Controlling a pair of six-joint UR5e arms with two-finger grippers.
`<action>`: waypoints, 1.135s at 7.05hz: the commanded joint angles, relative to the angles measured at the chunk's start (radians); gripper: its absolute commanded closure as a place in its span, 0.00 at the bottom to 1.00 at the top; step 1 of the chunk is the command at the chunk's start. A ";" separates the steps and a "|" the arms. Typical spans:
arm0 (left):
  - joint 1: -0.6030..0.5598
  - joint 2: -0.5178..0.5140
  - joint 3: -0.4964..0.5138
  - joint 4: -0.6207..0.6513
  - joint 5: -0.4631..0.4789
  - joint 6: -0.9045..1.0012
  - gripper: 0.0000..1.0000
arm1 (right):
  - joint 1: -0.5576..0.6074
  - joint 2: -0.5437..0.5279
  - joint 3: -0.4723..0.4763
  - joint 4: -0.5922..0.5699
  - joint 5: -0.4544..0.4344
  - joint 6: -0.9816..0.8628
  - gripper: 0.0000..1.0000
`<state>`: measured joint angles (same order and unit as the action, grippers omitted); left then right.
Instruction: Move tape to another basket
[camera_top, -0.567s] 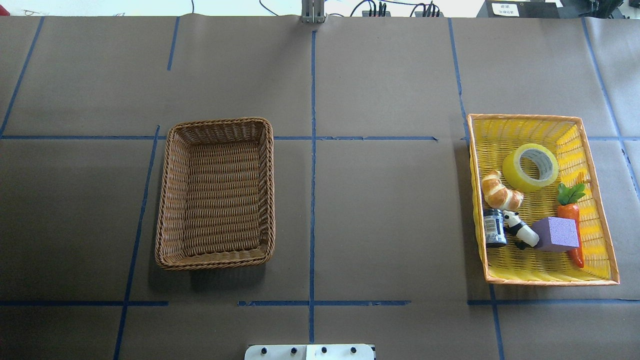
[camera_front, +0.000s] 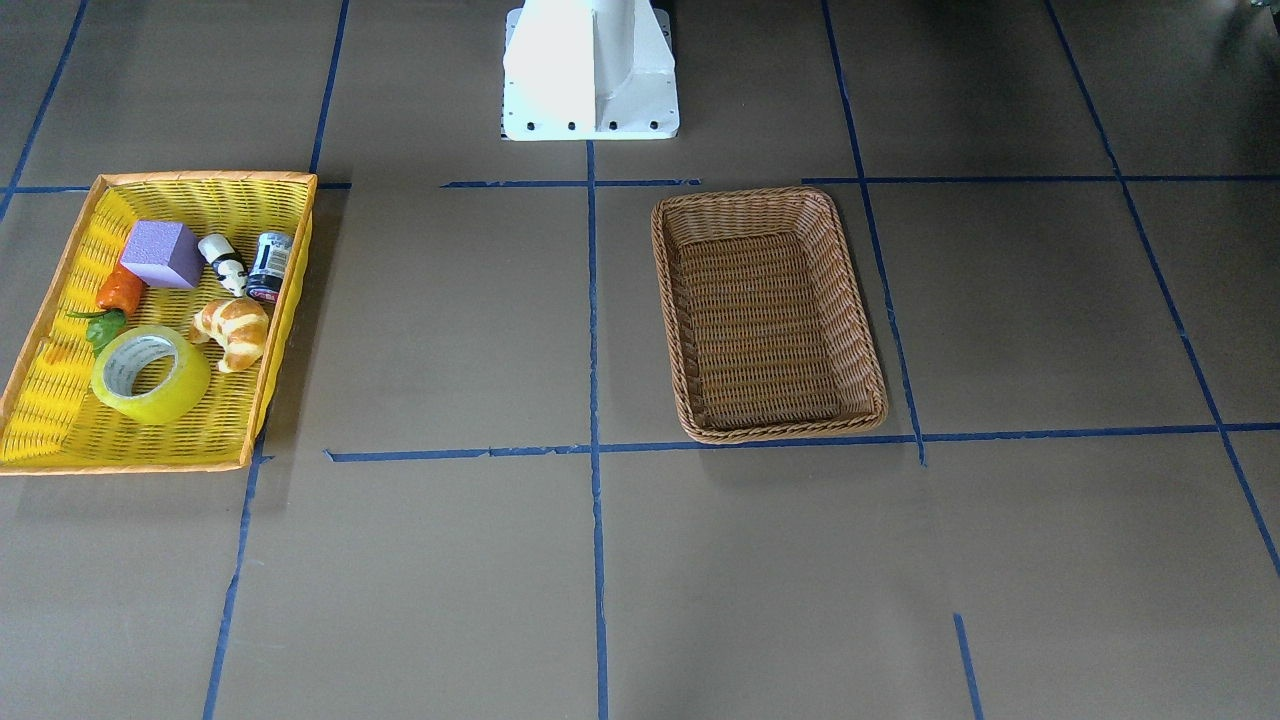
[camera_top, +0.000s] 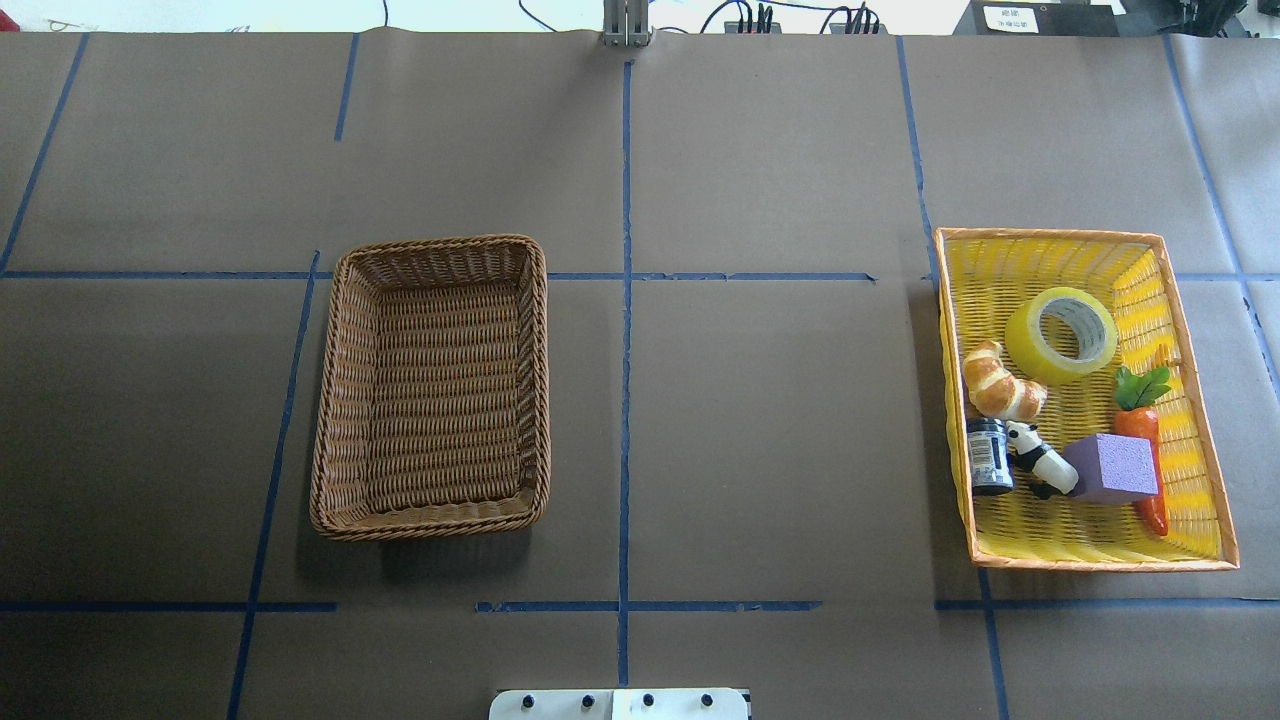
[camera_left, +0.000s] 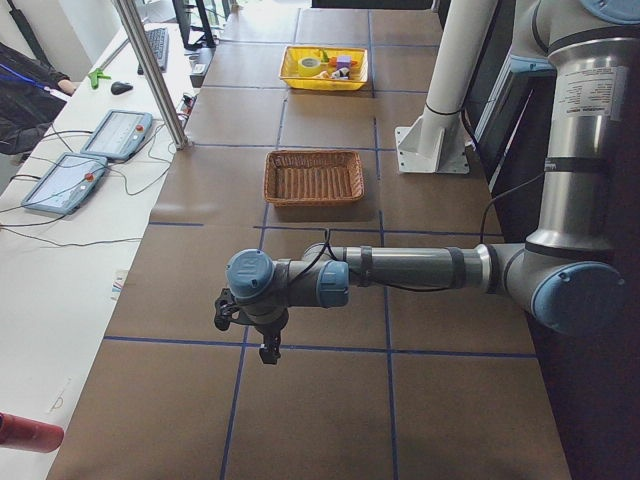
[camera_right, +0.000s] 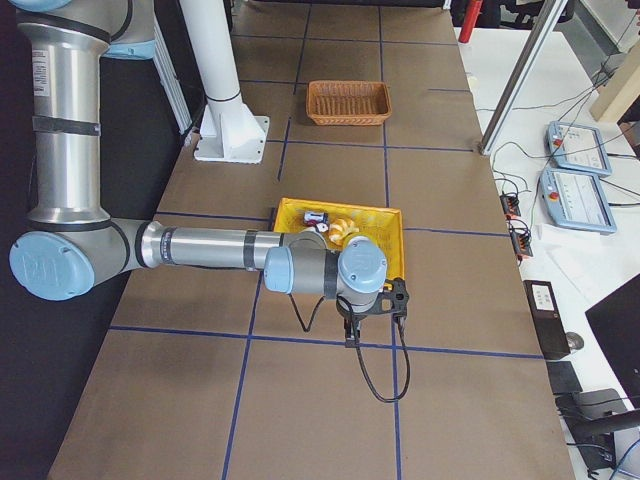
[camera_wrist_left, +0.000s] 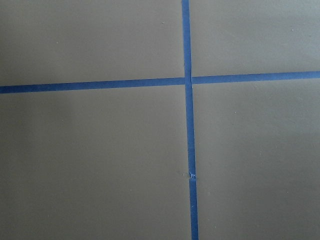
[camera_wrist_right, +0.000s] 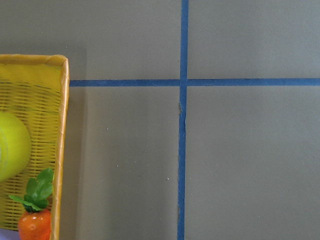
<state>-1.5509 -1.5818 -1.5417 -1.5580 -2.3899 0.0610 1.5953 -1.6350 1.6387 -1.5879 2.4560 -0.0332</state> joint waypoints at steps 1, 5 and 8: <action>0.000 -0.003 0.000 0.000 0.000 -0.001 0.00 | 0.000 0.001 0.001 0.000 0.000 0.001 0.00; 0.000 -0.006 0.000 0.000 0.000 -0.003 0.00 | 0.000 0.001 0.001 0.000 0.001 0.000 0.00; 0.000 -0.007 0.000 0.000 0.000 -0.003 0.00 | -0.001 0.017 0.012 -0.001 0.000 0.004 0.00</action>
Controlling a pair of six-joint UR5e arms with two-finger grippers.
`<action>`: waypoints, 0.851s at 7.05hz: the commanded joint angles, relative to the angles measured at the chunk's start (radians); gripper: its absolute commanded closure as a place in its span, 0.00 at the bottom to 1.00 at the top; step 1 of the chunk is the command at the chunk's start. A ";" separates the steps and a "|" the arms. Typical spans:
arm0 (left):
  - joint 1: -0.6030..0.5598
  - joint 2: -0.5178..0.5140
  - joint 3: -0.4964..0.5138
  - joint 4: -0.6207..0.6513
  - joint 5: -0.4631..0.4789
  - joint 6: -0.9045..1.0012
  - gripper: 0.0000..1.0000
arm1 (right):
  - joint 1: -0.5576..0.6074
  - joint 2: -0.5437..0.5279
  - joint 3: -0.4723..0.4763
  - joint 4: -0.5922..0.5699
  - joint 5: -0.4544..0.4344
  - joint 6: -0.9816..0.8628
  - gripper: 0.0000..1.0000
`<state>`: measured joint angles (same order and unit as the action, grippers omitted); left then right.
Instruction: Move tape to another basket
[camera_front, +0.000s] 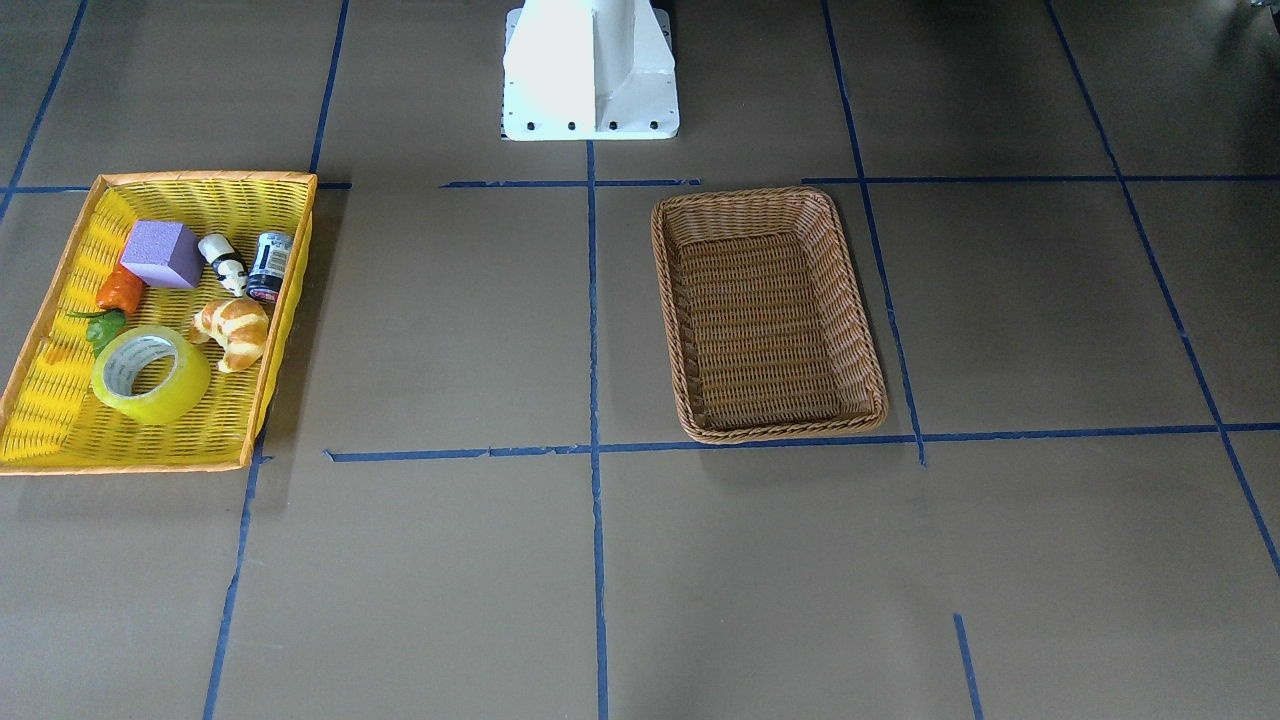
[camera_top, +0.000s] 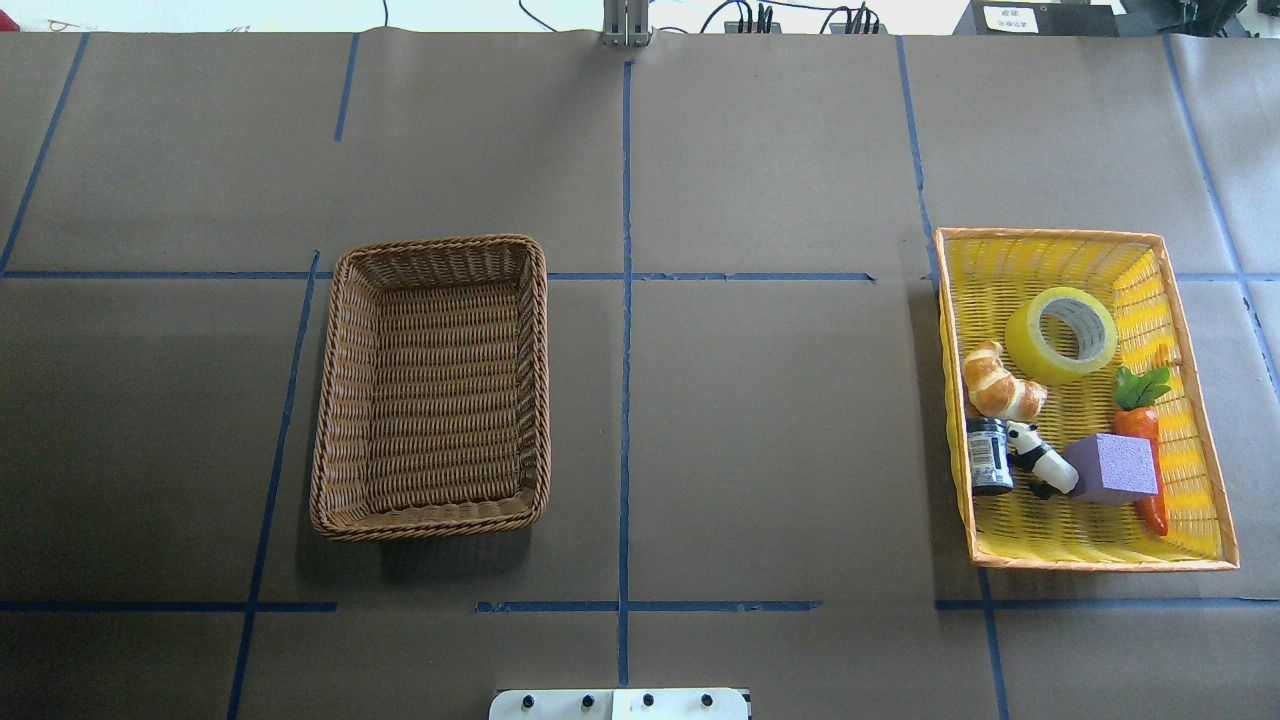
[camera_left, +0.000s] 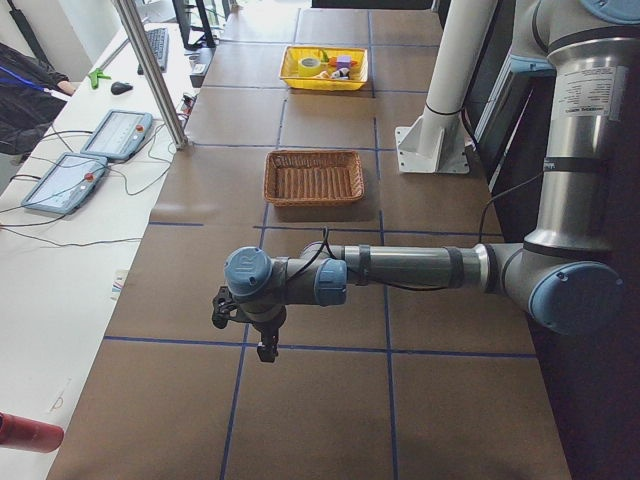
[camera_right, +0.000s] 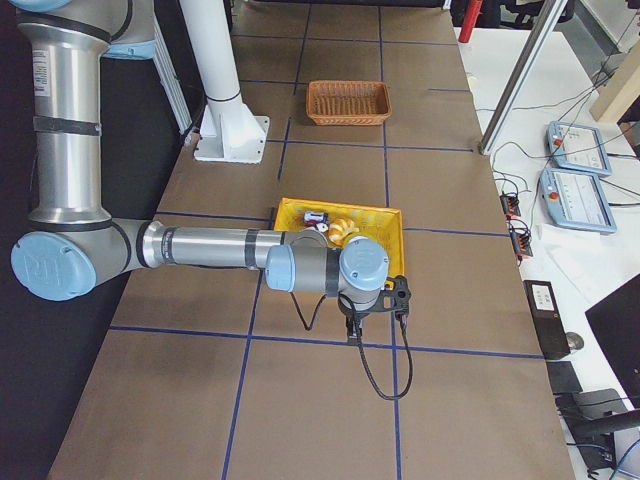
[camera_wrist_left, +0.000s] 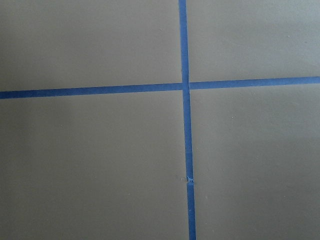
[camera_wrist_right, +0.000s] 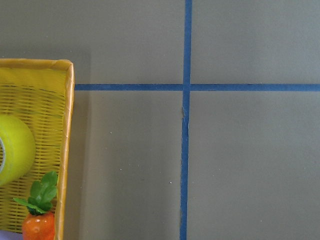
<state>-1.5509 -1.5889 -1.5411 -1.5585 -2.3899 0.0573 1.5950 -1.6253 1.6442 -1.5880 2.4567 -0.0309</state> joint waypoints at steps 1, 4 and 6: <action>0.000 0.000 -0.001 0.000 0.000 0.000 0.00 | -0.004 0.030 0.014 -0.003 -0.004 0.002 0.00; 0.000 0.000 -0.007 0.000 -0.005 -0.007 0.00 | -0.156 0.177 0.069 -0.010 -0.088 0.183 0.00; 0.000 0.000 -0.013 0.000 -0.006 -0.007 0.00 | -0.228 0.226 0.077 -0.004 -0.096 0.228 0.00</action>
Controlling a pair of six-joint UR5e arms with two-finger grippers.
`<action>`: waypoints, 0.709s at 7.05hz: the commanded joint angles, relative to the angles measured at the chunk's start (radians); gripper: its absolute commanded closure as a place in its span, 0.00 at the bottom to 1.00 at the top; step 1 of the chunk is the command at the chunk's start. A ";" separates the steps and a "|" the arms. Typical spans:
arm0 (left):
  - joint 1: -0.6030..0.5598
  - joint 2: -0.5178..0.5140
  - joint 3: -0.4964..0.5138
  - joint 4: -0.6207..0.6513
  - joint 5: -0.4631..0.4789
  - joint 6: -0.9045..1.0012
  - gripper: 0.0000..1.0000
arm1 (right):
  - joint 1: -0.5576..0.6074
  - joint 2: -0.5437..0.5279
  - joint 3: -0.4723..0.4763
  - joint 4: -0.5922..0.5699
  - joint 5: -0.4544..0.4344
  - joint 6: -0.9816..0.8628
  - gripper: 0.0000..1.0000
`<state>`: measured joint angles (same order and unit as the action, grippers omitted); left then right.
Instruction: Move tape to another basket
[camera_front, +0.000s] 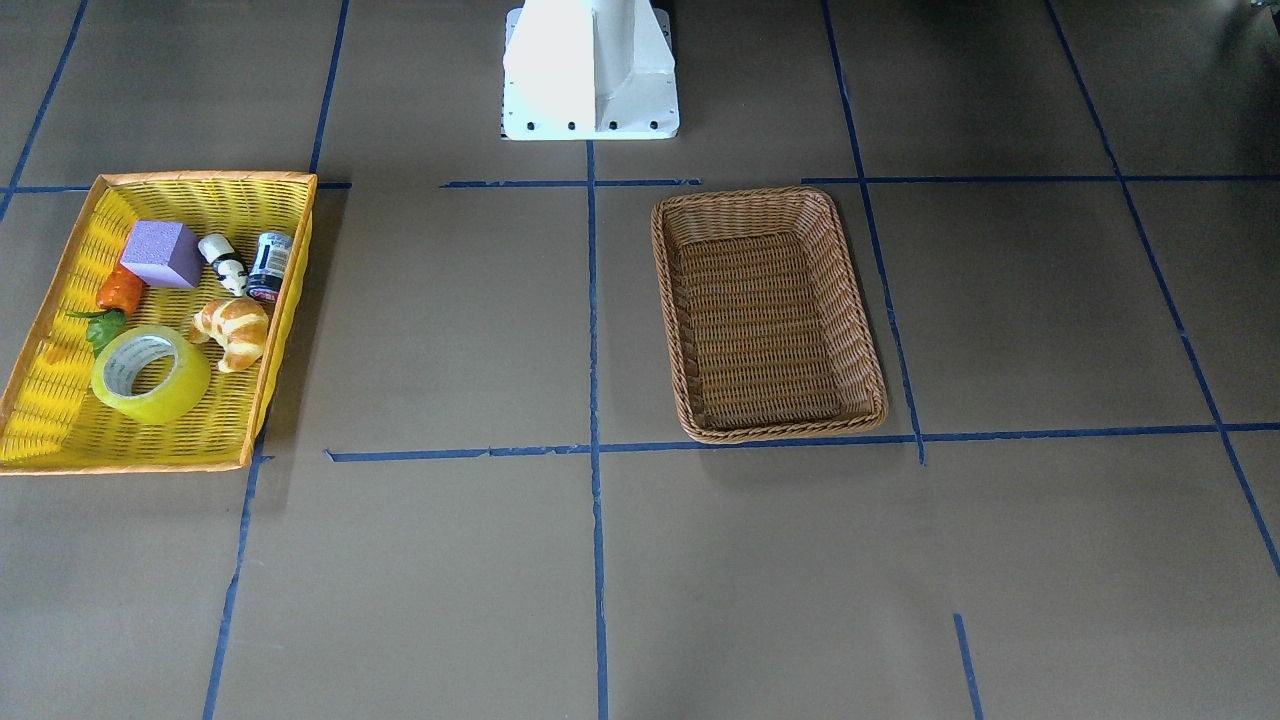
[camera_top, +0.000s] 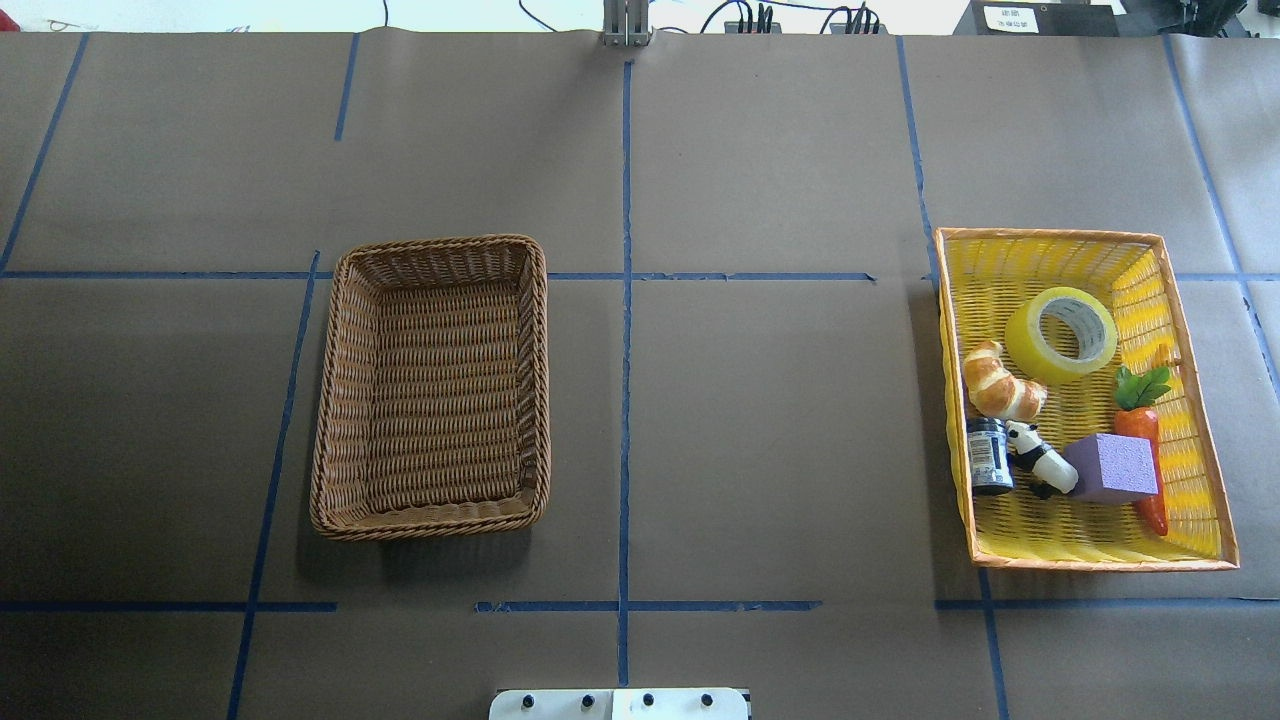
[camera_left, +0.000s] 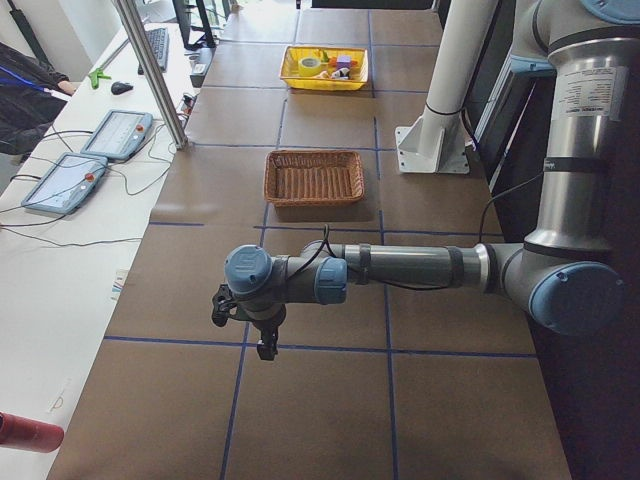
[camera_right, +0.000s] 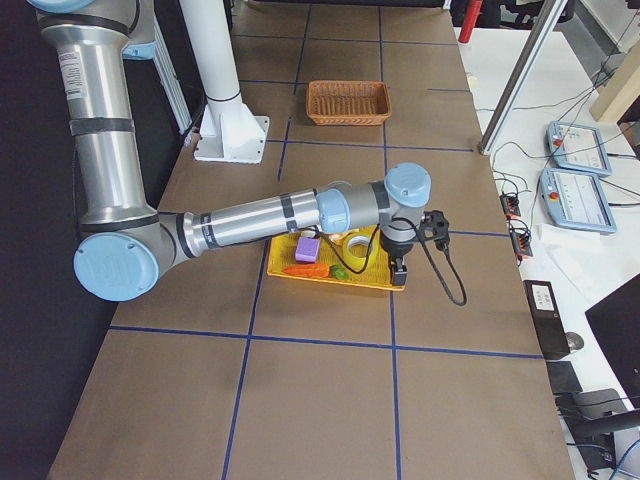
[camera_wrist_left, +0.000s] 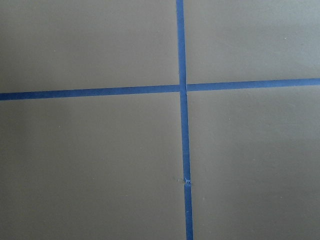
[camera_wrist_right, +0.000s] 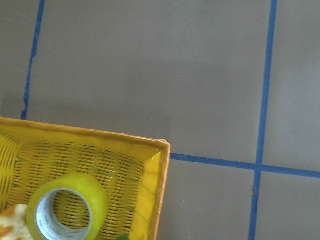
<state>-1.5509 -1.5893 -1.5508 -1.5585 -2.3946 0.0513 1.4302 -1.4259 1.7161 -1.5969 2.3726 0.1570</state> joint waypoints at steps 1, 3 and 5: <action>0.000 0.000 -0.003 0.000 -0.001 -0.001 0.00 | -0.088 0.022 0.010 0.015 -0.028 0.158 0.00; 0.000 -0.001 -0.006 0.000 -0.001 -0.017 0.00 | -0.183 -0.026 0.000 0.220 -0.033 0.382 0.00; 0.000 -0.003 -0.008 -0.002 -0.003 -0.028 0.00 | -0.267 -0.044 -0.003 0.327 -0.083 0.513 0.00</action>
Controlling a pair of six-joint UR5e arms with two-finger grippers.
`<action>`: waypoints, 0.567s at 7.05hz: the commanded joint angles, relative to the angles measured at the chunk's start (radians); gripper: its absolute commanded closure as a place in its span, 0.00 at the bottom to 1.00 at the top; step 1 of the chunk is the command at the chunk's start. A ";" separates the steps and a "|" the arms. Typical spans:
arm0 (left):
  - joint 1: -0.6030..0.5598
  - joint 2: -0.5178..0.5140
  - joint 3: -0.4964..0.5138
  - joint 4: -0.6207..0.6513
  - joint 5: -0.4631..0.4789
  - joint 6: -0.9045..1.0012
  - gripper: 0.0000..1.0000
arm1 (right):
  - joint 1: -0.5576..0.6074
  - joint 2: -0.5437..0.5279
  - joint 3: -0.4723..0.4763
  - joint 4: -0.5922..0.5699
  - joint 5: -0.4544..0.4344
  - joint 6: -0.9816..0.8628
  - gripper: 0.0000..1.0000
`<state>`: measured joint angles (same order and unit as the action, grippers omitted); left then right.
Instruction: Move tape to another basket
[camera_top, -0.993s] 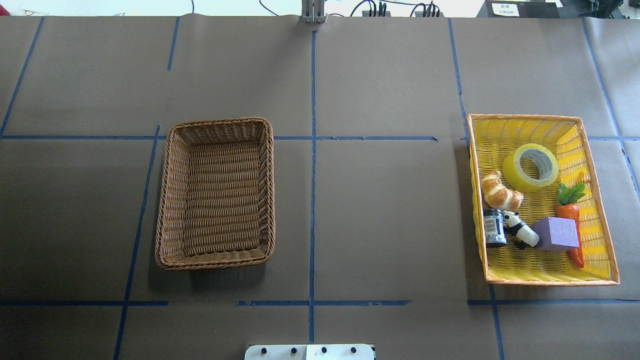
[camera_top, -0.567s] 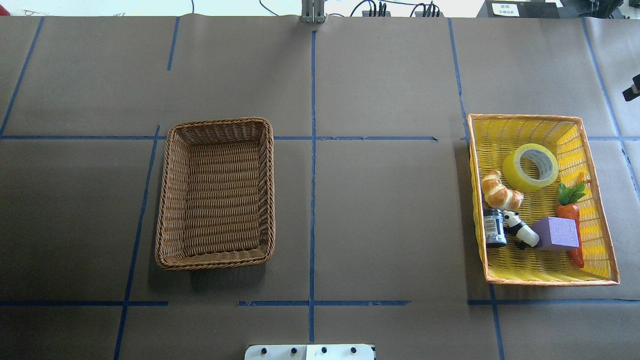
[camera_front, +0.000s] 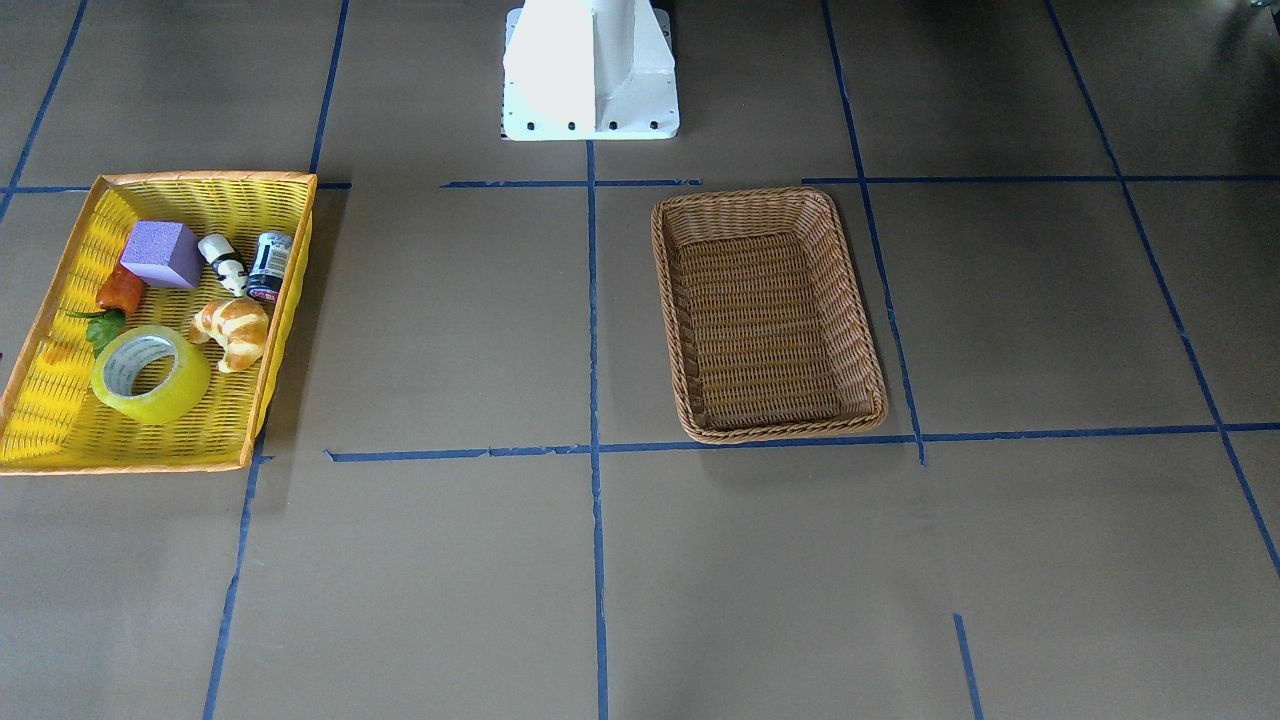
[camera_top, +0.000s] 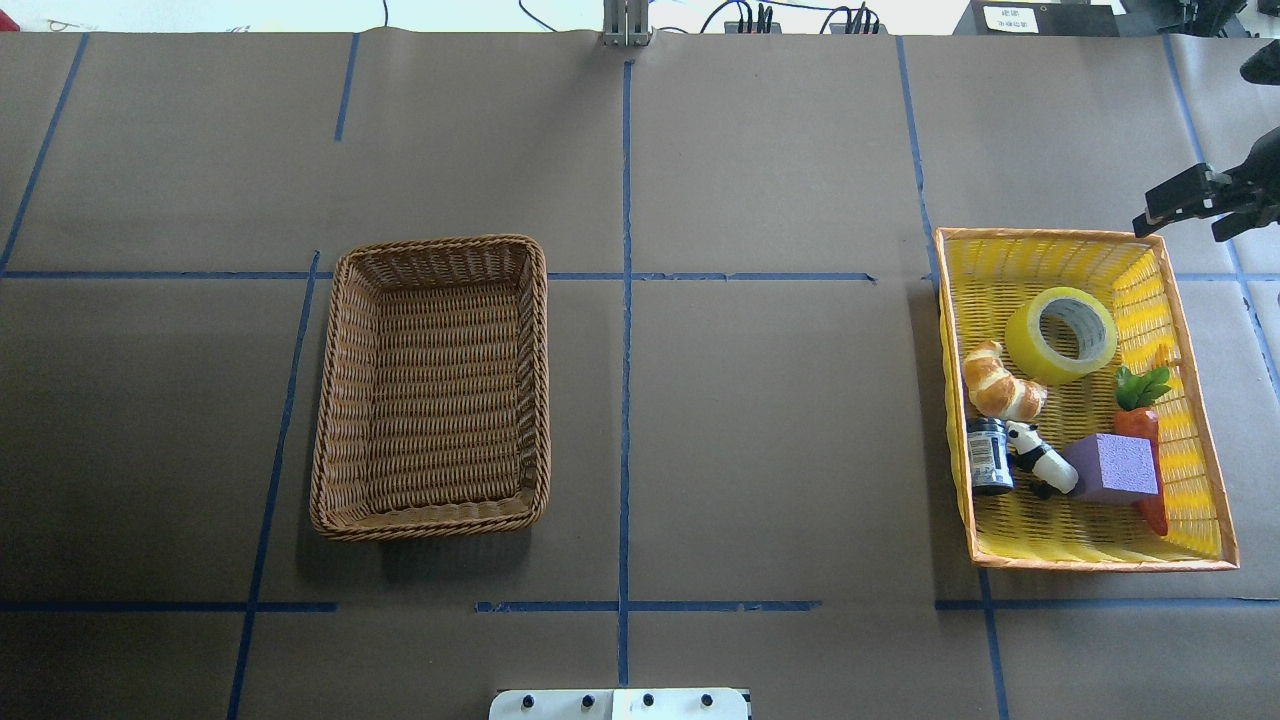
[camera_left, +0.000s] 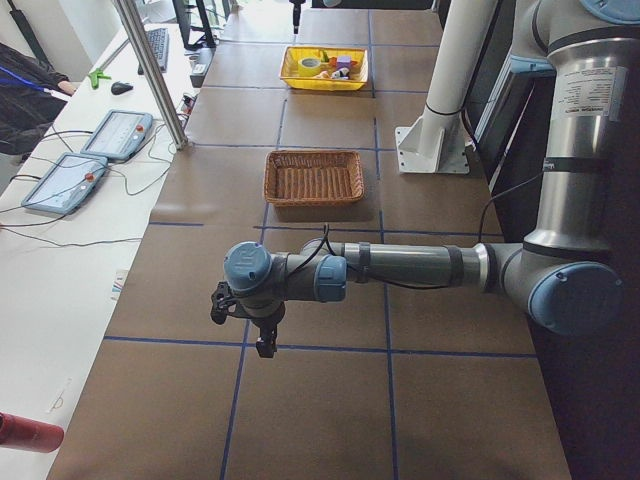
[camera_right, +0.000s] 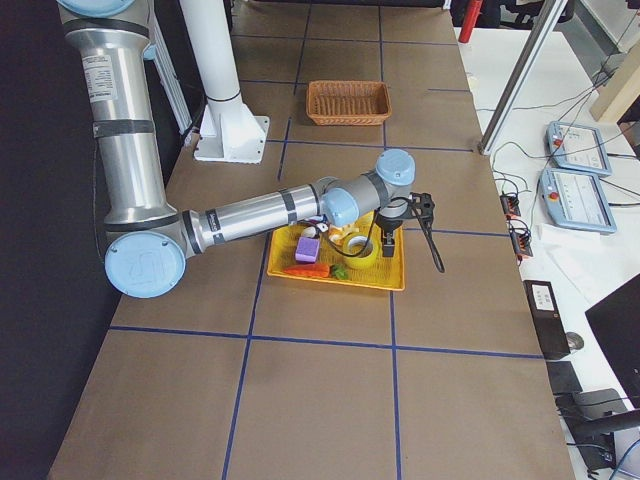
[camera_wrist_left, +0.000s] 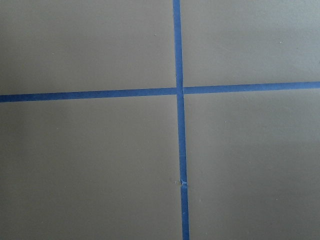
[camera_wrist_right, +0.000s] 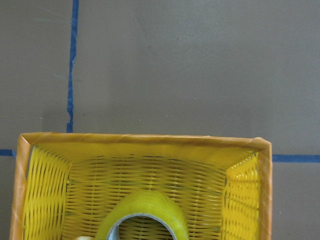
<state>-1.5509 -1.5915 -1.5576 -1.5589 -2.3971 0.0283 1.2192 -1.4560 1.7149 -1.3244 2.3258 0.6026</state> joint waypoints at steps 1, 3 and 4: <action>0.000 -0.001 0.001 -0.001 -0.001 -0.005 0.00 | -0.116 -0.015 -0.017 0.054 -0.083 0.074 0.00; 0.000 -0.002 -0.004 -0.001 -0.001 -0.007 0.00 | -0.132 -0.018 -0.040 0.053 -0.089 0.066 0.00; 0.000 -0.002 -0.004 0.000 -0.001 -0.007 0.00 | -0.133 -0.035 -0.050 0.054 -0.089 0.062 0.00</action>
<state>-1.5508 -1.5933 -1.5609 -1.5597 -2.3976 0.0217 1.0927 -1.4772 1.6764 -1.2717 2.2391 0.6682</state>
